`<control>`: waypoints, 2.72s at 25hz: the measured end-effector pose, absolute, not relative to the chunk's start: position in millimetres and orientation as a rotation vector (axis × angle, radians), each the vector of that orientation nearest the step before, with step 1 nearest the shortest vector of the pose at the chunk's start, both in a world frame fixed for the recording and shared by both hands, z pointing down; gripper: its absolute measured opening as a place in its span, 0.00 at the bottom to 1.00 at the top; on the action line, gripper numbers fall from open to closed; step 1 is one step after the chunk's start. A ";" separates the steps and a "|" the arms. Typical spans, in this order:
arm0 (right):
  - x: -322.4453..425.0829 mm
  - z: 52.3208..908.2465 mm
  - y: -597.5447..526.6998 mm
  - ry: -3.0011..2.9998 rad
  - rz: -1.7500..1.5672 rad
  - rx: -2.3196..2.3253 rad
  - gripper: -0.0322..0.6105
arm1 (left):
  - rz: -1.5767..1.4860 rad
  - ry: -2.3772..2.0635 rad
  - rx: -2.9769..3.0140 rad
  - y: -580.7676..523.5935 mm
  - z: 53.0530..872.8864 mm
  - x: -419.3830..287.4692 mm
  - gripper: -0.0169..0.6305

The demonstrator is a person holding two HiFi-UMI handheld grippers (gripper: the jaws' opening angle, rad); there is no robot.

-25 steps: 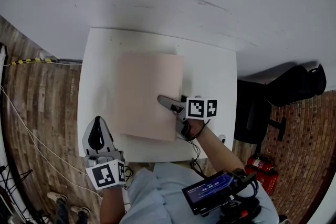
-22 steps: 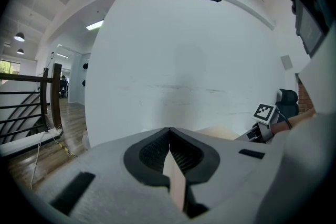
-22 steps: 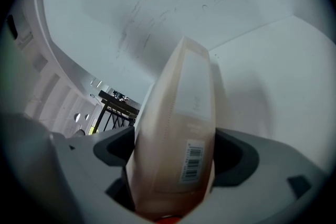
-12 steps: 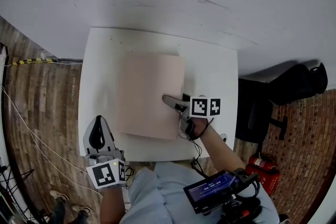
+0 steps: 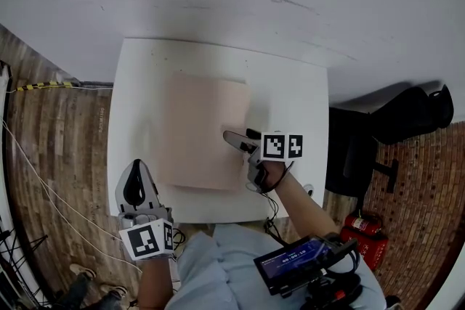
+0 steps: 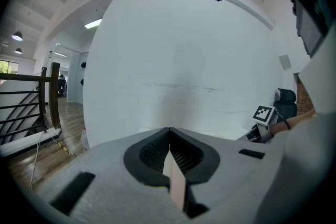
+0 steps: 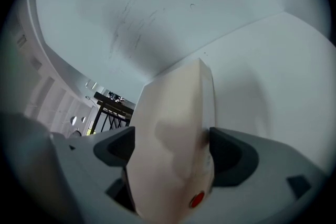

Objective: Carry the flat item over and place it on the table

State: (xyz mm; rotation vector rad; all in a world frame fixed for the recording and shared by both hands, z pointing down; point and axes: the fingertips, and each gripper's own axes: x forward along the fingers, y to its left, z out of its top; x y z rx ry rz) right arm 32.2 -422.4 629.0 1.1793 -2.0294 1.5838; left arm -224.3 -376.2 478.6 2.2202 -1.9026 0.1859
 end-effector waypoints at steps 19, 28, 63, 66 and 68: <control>50.0 587.8 -415.7 -2.146 1.551 1.270 0.71 | 0.151 -1.876 2.309 -373.4 452.6 -194.9 0.04; 64.6 501.0 -389.9 -2.425 1.364 1.370 0.51 | 0.096 -1.843 2.451 -364.7 403.3 -145.9 0.04; 113.3 323.6 -340.4 -2.587 -0.032 1.784 0.06 | 0.012 -1.724 2.802 -361.1 295.3 -8.2 0.04; 112.2 324.4 -340.8 -2.586 -0.049 1.773 0.06 | 0.016 -1.721 2.802 -361.7 296.4 -8.0 0.04; 109.8 322.8 -341.4 -2.589 -0.036 1.770 0.05 | 0.016 -1.718 2.803 -362.6 297.2 -8.0 0.04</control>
